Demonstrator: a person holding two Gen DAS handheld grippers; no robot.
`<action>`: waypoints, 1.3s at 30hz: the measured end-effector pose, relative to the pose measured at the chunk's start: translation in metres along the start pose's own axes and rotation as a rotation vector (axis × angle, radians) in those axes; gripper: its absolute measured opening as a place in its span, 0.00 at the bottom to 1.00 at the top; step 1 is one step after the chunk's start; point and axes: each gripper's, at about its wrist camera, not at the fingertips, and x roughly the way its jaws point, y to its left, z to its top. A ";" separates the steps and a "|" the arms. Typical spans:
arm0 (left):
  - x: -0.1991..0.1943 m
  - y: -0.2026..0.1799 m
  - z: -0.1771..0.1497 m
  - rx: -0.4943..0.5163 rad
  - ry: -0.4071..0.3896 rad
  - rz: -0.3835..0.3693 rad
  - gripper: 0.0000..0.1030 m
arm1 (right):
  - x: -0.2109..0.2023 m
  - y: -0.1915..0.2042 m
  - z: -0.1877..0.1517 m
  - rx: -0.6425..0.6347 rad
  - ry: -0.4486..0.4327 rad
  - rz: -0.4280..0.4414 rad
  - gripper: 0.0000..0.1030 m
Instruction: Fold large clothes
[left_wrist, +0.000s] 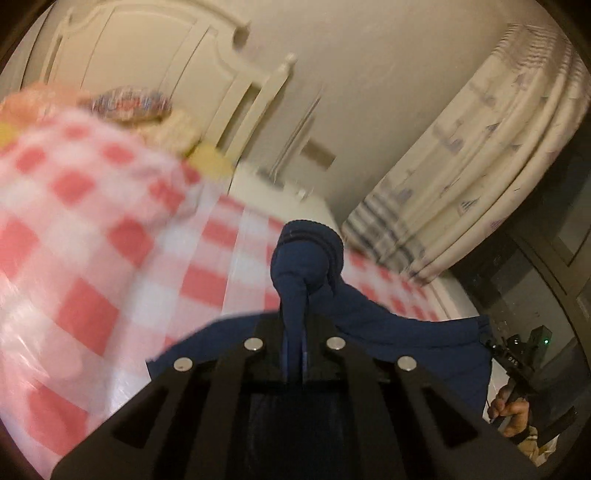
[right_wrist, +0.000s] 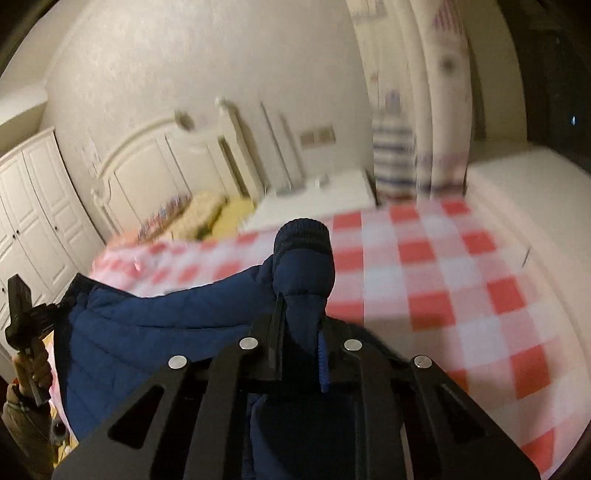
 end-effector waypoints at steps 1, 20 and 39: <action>-0.004 -0.005 0.005 0.004 -0.012 -0.001 0.04 | -0.006 0.002 0.007 0.003 -0.022 -0.003 0.15; 0.060 0.046 -0.027 -0.120 -0.023 0.415 0.64 | 0.102 -0.033 -0.037 0.118 0.219 -0.179 0.23; 0.084 -0.132 -0.084 0.487 0.083 0.403 0.98 | 0.062 0.143 -0.031 -0.396 0.116 -0.039 0.74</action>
